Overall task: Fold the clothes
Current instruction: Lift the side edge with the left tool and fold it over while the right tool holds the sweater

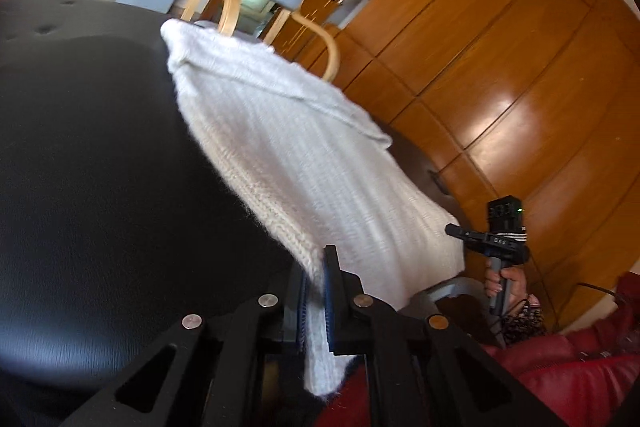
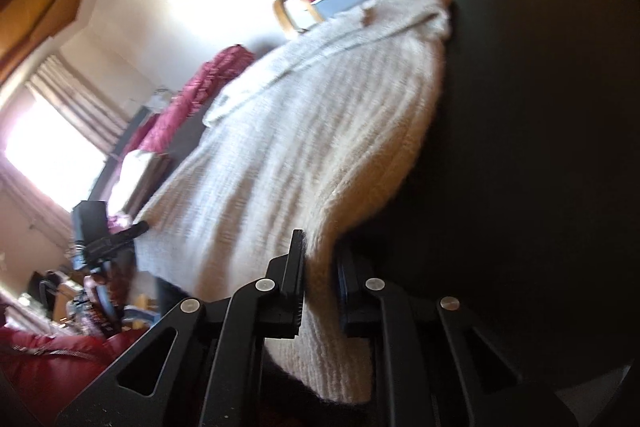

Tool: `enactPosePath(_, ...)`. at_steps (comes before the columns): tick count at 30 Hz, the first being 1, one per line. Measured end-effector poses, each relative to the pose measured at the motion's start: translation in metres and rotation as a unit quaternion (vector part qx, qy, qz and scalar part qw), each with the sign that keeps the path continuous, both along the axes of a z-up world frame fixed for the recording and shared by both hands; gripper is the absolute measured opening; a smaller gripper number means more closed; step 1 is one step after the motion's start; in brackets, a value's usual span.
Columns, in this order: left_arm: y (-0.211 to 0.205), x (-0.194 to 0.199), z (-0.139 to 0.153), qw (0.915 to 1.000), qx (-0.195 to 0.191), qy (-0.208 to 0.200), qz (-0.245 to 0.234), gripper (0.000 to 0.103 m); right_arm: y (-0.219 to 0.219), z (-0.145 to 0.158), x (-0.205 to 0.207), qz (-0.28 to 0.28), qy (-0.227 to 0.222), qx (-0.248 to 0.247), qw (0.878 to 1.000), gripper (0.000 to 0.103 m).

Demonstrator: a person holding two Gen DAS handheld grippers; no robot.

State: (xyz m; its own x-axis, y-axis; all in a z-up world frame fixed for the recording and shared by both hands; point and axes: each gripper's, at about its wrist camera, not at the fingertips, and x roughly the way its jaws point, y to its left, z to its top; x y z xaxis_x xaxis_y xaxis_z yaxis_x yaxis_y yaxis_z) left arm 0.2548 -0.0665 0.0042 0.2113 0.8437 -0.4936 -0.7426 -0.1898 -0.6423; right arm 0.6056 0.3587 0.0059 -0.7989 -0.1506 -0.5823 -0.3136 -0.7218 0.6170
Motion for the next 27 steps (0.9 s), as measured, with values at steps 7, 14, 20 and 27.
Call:
enactPosePath(7, 0.001, -0.028, 0.040, 0.9929, 0.098, -0.066, -0.010, 0.005, -0.002, 0.038, -0.004, 0.044, 0.101, -0.032, 0.993, 0.014)
enactPosePath(14, 0.080, -0.097, 0.066, 0.9843, 0.130, -0.118, 0.014, 0.006, 0.067, 0.059, -0.060, 0.006, 0.158, -0.060, 0.986, 0.014)
enactPosePath(20, 0.135, -0.166, 0.044, 0.9702, 0.134, -0.190, 0.068, 0.006, 0.146, 0.041, -0.110, -0.053, 0.149, -0.114, 0.981, 0.014)
enactPosePath(27, 0.199, -0.243, -0.020, 0.9422, 0.094, -0.283, 0.153, 0.006, 0.234, 0.009, -0.169, -0.121, 0.132, -0.180, 0.967, 0.014)
